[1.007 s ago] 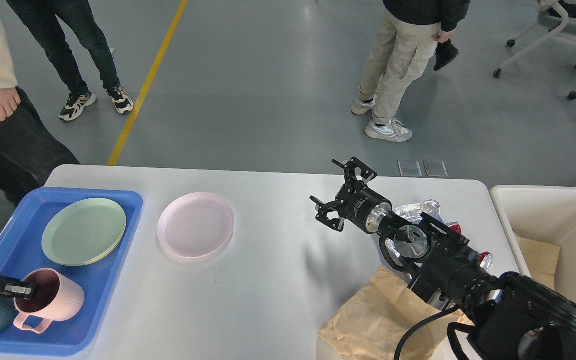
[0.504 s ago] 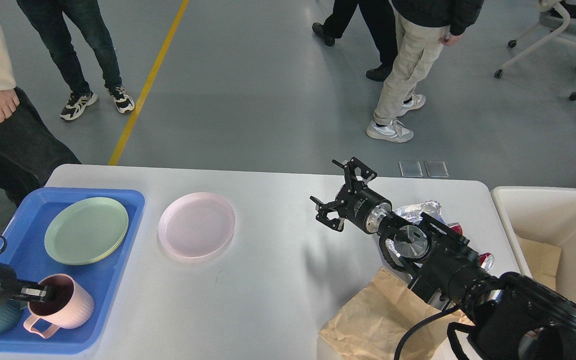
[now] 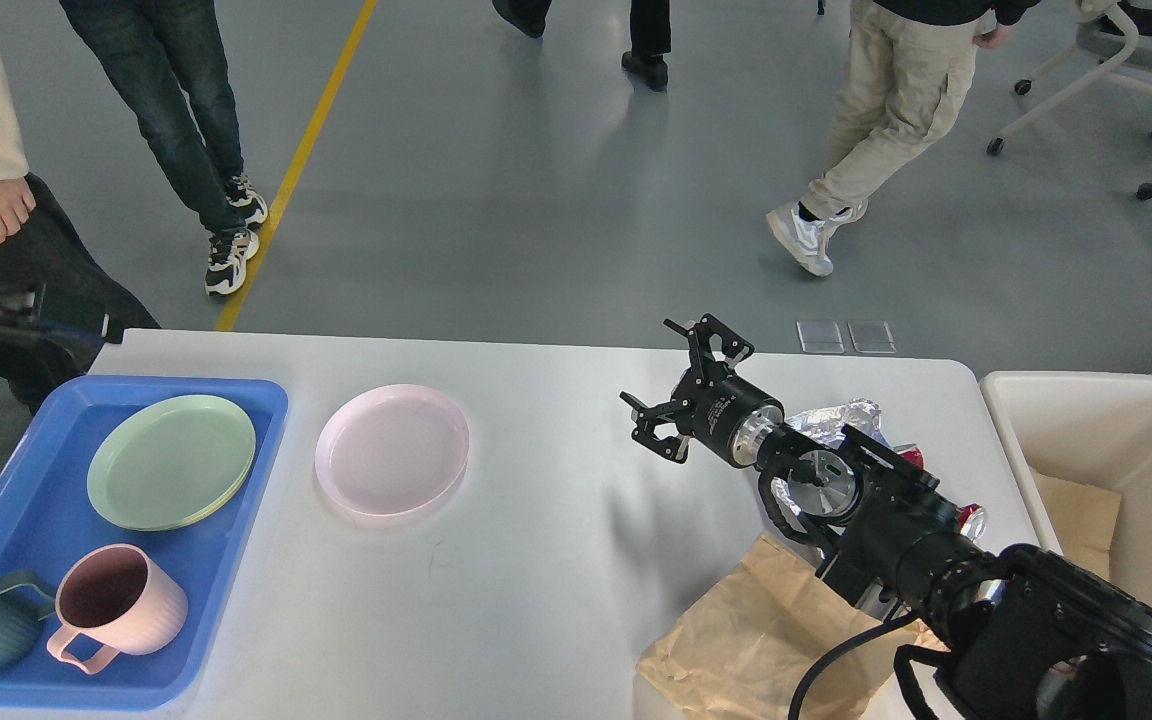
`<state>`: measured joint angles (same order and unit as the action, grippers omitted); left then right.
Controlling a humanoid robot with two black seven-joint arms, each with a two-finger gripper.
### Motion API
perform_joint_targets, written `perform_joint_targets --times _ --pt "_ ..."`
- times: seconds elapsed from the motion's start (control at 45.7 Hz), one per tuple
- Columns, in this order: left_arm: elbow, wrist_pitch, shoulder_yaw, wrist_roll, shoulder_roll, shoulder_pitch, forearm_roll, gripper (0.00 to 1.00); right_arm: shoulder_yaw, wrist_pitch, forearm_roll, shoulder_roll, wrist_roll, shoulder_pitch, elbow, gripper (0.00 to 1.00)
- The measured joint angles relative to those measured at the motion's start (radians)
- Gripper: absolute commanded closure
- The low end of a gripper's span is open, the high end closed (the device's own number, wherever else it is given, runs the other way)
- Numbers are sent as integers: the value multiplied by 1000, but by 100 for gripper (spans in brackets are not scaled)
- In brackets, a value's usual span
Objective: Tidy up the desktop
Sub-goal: 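Move the left gripper over to the pink plate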
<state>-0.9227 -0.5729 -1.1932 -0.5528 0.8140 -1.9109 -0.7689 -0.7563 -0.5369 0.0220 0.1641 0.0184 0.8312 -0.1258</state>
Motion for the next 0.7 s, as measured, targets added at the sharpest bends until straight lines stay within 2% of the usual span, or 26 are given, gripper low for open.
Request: perform_joint_targets --times 0.109,0.197,0.394,0.504,0.613,0.701 --pt "0 -99 3 -2 -38 -198 11 8 0 0 0 0 0 0 0 0" --pt "-6 -124 -12 -10 -101 -306 41 8 0 0 0 0 0 0 0 0" --pt "-18 -120 -169 -35 -275 -400 246 8 0 0 0 0 0 0 0 0" --pt "-57 -63 -248 -41 -368 -375 365 8 0 0 0 0 0 -1 0 0" --pt "-113 88 -268 -22 -427 -263 415 8 0 0 0 0 0 -1 0 0" --pt "-124 216 -267 19 -467 -139 450 8 0 0 0 0 0 -1 0 0"
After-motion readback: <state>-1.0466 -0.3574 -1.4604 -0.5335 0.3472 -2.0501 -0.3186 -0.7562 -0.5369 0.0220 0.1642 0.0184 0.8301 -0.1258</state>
